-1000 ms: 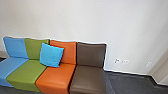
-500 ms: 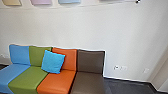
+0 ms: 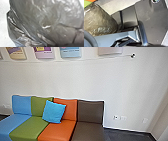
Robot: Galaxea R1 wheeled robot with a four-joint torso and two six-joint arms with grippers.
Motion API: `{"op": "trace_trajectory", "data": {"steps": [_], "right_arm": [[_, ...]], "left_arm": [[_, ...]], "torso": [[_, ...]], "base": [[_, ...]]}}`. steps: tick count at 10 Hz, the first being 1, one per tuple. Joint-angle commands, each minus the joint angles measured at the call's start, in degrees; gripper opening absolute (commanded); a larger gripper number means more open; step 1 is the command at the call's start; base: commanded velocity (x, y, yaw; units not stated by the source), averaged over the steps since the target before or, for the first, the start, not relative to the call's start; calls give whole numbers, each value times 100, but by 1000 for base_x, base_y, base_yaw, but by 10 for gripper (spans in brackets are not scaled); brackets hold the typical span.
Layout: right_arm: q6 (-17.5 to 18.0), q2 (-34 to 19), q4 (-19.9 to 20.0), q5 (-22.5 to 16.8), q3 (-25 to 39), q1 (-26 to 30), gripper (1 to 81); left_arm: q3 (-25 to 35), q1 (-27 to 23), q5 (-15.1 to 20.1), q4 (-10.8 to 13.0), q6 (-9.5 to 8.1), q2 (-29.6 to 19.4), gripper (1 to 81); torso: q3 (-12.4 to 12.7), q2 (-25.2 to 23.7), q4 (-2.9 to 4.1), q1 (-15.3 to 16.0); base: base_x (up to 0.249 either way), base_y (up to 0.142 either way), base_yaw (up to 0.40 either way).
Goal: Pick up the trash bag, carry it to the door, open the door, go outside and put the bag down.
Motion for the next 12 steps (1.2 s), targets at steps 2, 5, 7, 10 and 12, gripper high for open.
{"op": "trace_trajectory", "data": {"steps": [2,5,7,10,12], "right_arm": [[-23,337,-82,-316,-584,203,811],[-23,541,-82,-316,-904,195,811],[-23,550,-82,-316,-904,195,811],[-23,550,-82,-316,-912,195,811],[-15,559,-73,-316,-921,195,811]], "left_arm": [[-291,-249,432,127,44,-4,10],[-310,-214,274,172,44,-4,10],[-310,-214,282,172,44,5,10],[-310,-214,273,155,35,-4,10],[-310,-240,273,155,27,5,10]], "torso": [[6,757,0,-489],[138,1371,0,-830],[616,1727,0,-886],[559,1666,0,-804],[631,1746,0,-819]], "base": [[0,0,0],[0,0,0],[0,0,0],[0,0,0],[0,0,0]]}}
